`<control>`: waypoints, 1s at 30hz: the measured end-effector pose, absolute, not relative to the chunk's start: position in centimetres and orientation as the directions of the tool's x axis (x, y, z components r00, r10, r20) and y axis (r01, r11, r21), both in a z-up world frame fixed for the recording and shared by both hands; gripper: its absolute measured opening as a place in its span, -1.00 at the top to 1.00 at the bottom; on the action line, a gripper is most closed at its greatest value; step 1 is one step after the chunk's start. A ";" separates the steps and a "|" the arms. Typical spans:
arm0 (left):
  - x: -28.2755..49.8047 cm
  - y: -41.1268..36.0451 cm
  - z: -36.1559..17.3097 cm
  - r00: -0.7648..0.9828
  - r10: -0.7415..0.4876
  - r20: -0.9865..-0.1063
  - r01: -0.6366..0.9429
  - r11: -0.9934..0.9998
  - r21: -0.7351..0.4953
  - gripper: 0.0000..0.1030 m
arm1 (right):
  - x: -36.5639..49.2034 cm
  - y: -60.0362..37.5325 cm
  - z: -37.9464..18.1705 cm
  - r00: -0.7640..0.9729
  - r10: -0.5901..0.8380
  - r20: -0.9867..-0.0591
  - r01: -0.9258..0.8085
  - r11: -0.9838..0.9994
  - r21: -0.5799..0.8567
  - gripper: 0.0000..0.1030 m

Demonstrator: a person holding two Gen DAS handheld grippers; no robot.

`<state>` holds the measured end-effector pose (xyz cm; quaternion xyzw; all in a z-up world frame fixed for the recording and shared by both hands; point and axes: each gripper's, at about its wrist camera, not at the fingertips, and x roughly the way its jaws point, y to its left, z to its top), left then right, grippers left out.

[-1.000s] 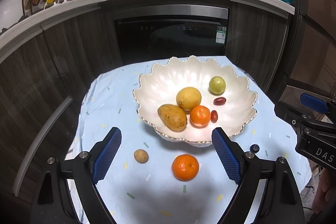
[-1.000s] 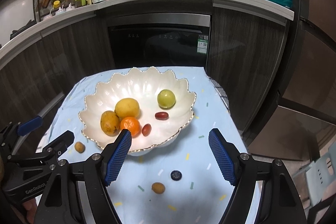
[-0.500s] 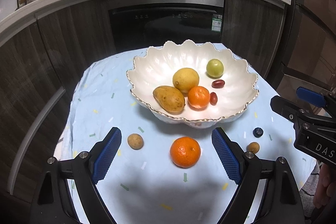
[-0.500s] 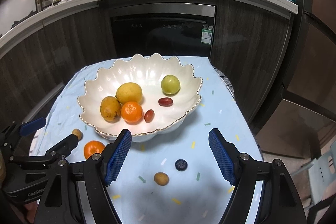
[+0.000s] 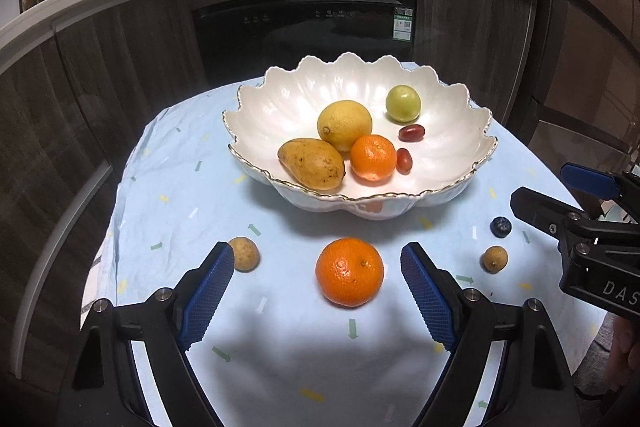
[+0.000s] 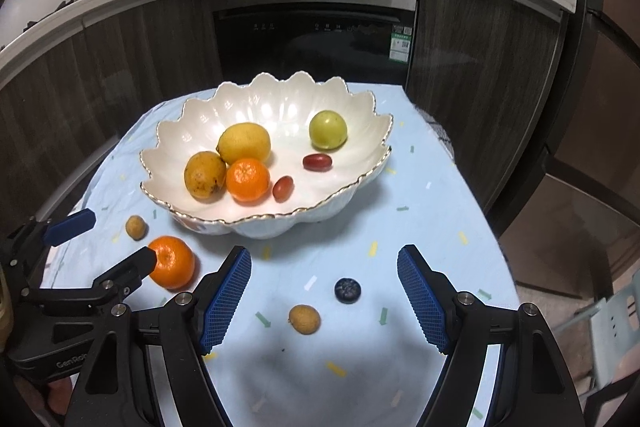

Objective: Organize fruits
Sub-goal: 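Withdraw both open tools toward the remaining mandarin and brown fruit, then close the left tool on a mandarin while the right tool grasps the brown round fruit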

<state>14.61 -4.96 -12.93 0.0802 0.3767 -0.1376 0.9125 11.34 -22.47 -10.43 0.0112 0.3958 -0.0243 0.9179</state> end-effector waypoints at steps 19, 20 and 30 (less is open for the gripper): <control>16.0 -5.8 -16.3 0.626 -0.216 -0.749 0.360 0.932 0.032 -0.40 | 11.9 -22.5 -14.8 0.596 0.004 -0.803 0.027 0.999 0.025 -0.27; 16.1 -5.8 -16.4 0.622 -0.218 -0.752 0.363 0.931 0.029 -0.39 | 11.9 -22.4 -15.1 0.590 0.008 -0.808 0.025 0.999 0.028 -0.22; 16.6 -6.4 -17.3 0.601 -0.230 -0.765 0.377 0.926 0.018 -0.19 | 12.2 -22.3 -16.6 0.551 0.033 -0.834 0.014 0.999 0.050 0.02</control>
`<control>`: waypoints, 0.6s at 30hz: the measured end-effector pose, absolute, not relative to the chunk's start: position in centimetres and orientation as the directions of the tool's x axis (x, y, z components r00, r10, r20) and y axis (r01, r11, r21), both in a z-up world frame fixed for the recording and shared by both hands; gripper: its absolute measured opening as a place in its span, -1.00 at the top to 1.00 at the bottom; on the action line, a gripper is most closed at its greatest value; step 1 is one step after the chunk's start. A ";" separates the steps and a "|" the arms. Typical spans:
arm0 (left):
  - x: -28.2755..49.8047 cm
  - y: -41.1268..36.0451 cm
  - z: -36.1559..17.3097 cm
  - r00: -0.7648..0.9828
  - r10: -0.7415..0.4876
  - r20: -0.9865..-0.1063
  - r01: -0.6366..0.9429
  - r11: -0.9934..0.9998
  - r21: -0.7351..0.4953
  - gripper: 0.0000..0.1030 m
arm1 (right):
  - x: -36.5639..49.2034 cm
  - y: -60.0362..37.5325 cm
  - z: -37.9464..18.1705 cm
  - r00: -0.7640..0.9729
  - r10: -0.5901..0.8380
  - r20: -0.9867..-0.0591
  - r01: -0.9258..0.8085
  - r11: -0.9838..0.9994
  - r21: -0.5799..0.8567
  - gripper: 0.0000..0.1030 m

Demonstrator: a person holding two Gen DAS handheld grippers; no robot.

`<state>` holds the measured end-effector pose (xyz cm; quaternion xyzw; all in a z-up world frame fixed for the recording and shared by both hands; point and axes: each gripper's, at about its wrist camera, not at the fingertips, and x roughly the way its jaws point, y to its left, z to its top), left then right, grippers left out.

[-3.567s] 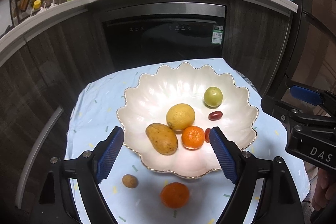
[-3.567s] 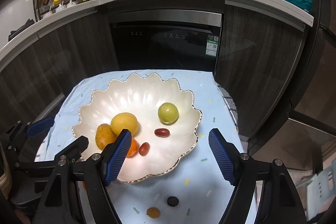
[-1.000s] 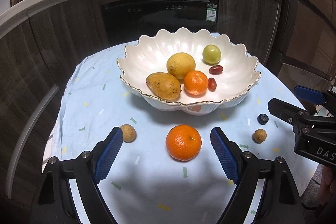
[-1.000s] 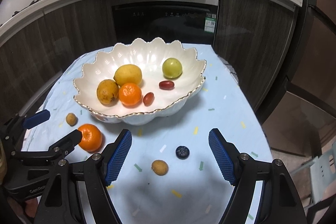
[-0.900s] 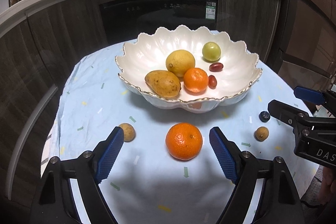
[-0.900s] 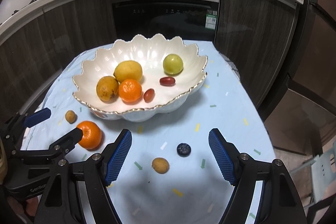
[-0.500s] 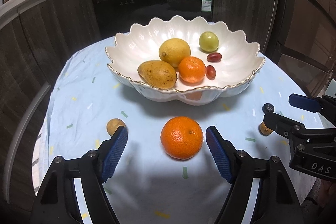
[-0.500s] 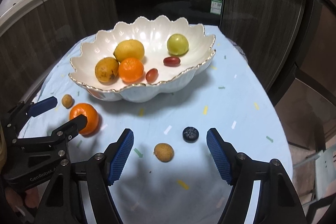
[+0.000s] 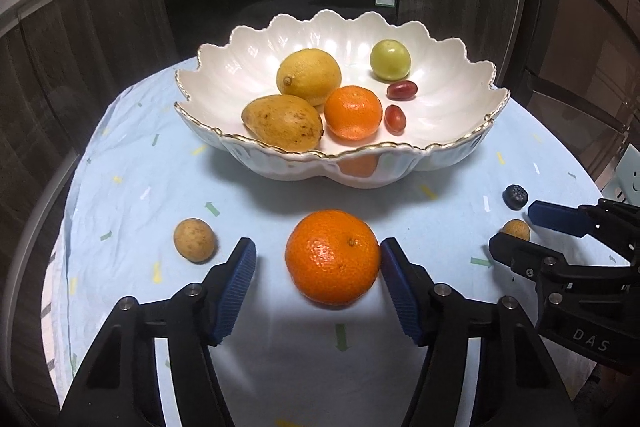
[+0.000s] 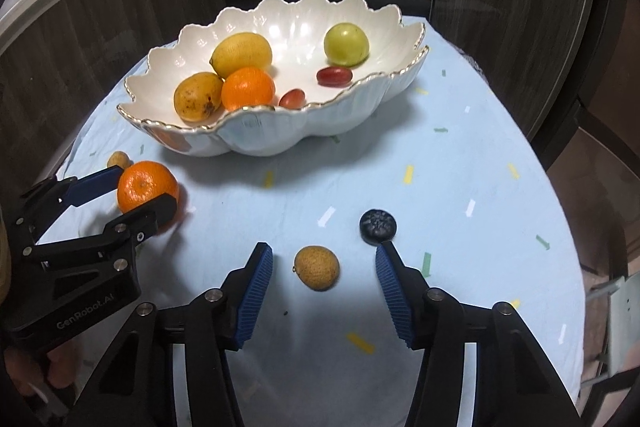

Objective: Organize fruits
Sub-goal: 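Close the left tool on a mandarin while the right tool grasps the brown round fruit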

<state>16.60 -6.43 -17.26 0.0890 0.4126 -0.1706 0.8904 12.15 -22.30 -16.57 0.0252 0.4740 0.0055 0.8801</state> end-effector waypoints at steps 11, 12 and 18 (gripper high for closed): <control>16.8 -7.2 -17.9 0.583 -0.247 -0.774 0.397 0.918 0.007 0.11 | 12.3 -22.3 -17.0 0.552 0.027 -0.833 0.009 0.999 0.038 0.42; 16.8 -7.2 -17.9 0.584 -0.246 -0.773 0.397 0.918 0.007 0.11 | 12.3 -22.3 -17.0 0.553 0.032 -0.832 0.006 0.999 0.042 0.46; 16.8 -7.2 -17.9 0.584 -0.246 -0.774 0.396 0.918 0.007 0.12 | 12.3 -22.3 -17.0 0.554 0.037 -0.832 0.003 0.999 0.046 0.53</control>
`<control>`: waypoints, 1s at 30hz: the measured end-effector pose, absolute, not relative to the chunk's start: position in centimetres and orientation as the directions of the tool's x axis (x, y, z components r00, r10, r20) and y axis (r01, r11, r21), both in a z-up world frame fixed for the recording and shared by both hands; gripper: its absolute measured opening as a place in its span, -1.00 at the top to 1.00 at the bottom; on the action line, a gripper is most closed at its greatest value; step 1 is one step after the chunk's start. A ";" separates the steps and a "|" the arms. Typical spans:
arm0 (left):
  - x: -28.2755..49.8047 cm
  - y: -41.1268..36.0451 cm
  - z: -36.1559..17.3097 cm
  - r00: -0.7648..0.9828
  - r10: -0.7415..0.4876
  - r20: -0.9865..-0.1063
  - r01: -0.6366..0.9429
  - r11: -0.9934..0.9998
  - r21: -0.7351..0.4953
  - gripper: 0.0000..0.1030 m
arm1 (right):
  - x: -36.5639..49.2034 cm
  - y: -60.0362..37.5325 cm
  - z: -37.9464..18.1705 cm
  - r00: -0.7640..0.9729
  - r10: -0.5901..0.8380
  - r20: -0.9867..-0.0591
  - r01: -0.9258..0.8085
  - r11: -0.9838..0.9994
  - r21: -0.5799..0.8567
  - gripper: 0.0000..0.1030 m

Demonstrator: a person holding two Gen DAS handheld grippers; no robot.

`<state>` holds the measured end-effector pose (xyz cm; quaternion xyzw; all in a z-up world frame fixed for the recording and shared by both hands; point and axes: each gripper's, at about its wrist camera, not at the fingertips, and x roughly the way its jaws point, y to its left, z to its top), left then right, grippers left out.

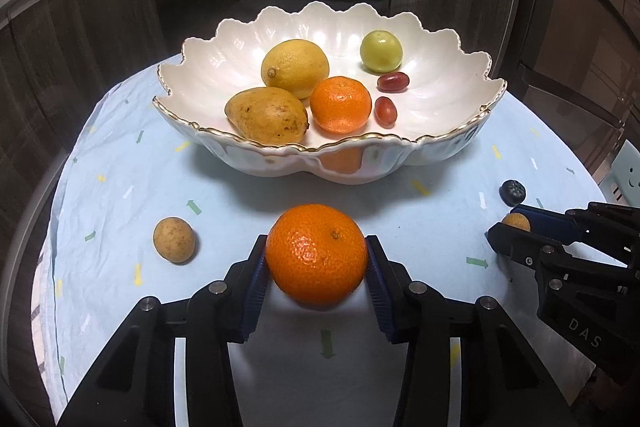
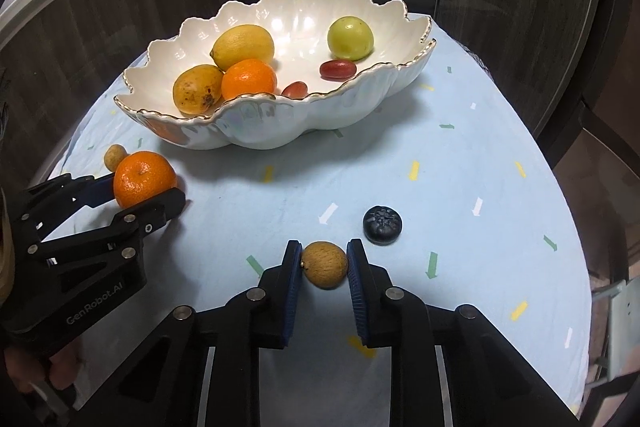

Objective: Organize fruits
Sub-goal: 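Close the left tool on a mandarin while the right tool grasps the brown round fruit, then lift the mandarin and brown round fruit over the white bowl with both tools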

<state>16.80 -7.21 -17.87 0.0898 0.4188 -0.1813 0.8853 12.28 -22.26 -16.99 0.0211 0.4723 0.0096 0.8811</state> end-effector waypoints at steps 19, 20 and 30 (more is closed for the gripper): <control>15.4 -6.4 -14.8 0.629 -0.237 -0.740 0.378 0.925 0.024 0.14 | 11.3 -21.9 -14.0 0.611 0.042 -0.791 -0.005 0.999 0.049 0.53; 15.3 -6.3 -14.5 0.632 -0.237 -0.738 0.377 0.926 0.026 0.14 | 11.2 -21.9 -13.8 0.615 0.042 -0.788 -0.005 0.999 0.050 0.53; 14.6 -6.2 -12.0 0.663 -0.234 -0.711 0.365 0.930 0.034 0.14 | 10.8 -21.7 -11.0 0.660 0.049 -0.749 -0.011 0.998 0.056 0.53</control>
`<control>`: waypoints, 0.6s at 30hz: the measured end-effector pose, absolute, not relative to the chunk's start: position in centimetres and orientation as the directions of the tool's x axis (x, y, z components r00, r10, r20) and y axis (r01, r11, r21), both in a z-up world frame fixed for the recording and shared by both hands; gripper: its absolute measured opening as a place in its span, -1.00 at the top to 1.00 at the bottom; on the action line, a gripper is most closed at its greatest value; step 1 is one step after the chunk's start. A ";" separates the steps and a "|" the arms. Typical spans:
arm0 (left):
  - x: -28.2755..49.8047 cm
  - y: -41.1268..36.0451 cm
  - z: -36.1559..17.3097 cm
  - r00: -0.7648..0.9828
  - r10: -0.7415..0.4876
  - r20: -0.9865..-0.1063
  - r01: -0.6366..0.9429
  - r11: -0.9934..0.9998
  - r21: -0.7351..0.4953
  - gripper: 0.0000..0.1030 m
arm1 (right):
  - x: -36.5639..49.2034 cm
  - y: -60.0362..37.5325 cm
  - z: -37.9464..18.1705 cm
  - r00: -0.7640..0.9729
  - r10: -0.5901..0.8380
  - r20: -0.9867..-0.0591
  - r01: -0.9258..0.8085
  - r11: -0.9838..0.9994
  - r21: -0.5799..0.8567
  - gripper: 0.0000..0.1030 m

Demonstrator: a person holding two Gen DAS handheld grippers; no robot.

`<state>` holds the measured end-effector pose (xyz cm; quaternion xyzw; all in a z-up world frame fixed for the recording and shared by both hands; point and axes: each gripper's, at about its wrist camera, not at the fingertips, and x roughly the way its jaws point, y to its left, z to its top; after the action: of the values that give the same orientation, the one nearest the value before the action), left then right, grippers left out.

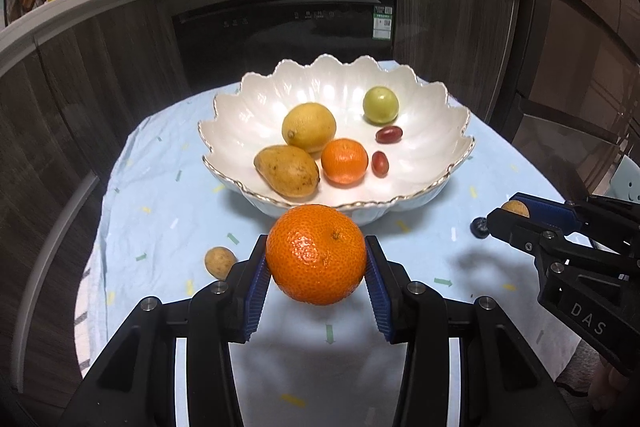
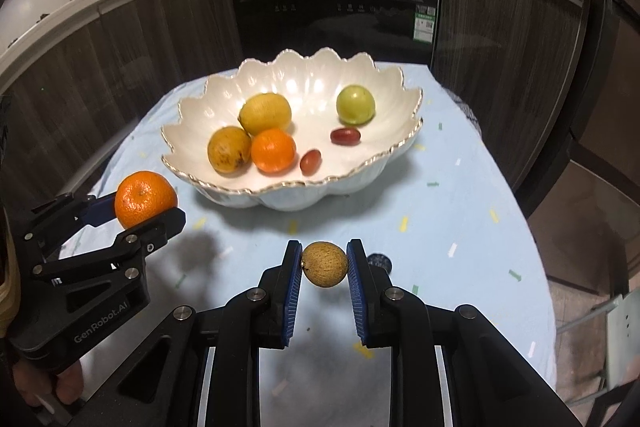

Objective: Organize fruits
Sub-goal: 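Lift the mandarin and brown round fruit over the white bowl with both tools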

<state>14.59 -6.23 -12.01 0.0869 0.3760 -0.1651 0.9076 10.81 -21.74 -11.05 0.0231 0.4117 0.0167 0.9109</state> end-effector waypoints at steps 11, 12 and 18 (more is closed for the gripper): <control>14.7 -6.0 -9.4 0.689 -0.223 -0.690 0.348 0.936 0.045 0.14 | 10.9 -21.6 -8.6 0.698 0.050 -0.714 -0.020 0.999 0.051 0.53; 14.8 -6.0 -9.2 0.690 -0.223 -0.689 0.347 0.937 0.045 0.14 | 11.0 -21.6 -8.4 0.702 0.050 -0.710 -0.018 0.999 0.051 0.53; 15.4 -6.6 -8.1 0.697 -0.225 -0.681 0.348 0.936 0.048 0.14 | 11.6 -22.3 -7.3 0.719 0.040 -0.694 -0.008 0.999 0.050 0.53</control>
<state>15.39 -6.56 -8.08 0.0866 0.3563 -0.1563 0.9171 11.61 -22.30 -7.35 0.0219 0.3746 0.0130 0.9268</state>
